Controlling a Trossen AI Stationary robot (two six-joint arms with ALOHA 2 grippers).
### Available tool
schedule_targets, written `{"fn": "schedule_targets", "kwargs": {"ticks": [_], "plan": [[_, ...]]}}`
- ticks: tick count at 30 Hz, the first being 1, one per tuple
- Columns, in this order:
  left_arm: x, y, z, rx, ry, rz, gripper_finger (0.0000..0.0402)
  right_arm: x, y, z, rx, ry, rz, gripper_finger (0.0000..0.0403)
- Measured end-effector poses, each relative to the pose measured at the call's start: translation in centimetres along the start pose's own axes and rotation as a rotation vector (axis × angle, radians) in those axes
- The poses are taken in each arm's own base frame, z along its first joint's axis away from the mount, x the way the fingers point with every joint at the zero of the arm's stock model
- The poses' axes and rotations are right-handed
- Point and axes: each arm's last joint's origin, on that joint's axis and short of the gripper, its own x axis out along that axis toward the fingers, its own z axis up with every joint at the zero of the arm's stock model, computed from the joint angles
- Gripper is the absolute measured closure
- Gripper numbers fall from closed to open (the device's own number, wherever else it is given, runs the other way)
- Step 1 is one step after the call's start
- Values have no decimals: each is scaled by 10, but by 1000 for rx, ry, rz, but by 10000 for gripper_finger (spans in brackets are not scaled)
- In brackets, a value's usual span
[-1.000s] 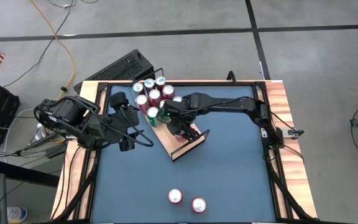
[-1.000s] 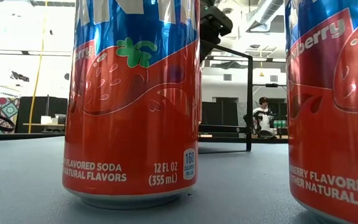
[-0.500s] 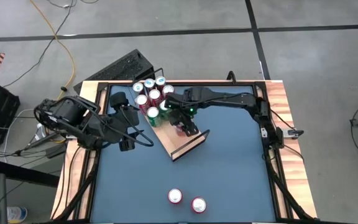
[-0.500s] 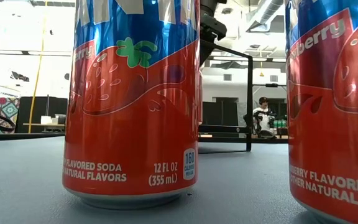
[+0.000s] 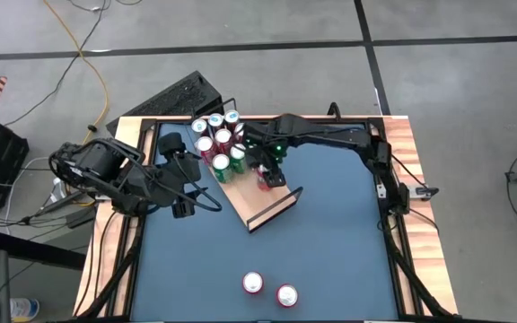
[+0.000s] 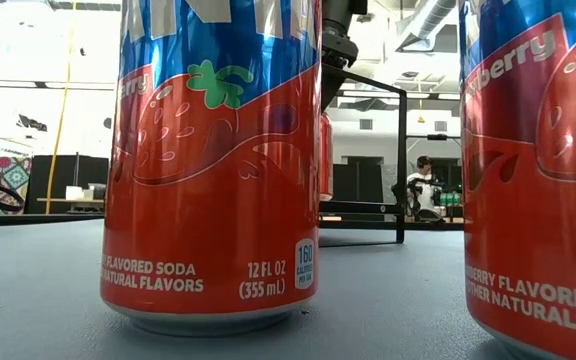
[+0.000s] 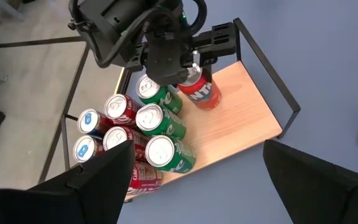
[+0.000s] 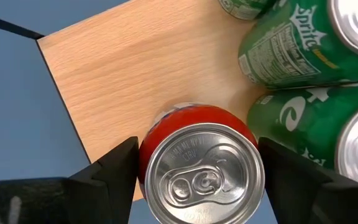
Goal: Place canned beverage on shelf
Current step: Put the left red soda can on the shelf
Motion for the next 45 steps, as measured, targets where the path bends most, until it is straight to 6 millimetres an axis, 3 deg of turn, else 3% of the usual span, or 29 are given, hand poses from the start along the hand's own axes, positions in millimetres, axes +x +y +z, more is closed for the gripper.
{"fn": "schedule_targets", "kwargs": {"ticks": [11,24,42,45], "plan": [[0,0,0,1,0,0,61,0,-5,-2,11,2,-2,120],[0,0,0,2,2,1,61,1,-3,-3,-11,28,10,82],[0,0,0,8,1,6,61,-11,-1,-7,-1,66,25,58],[0,0,0,9,3,6,61,-20,1,-9,17,54,19,57]]}}
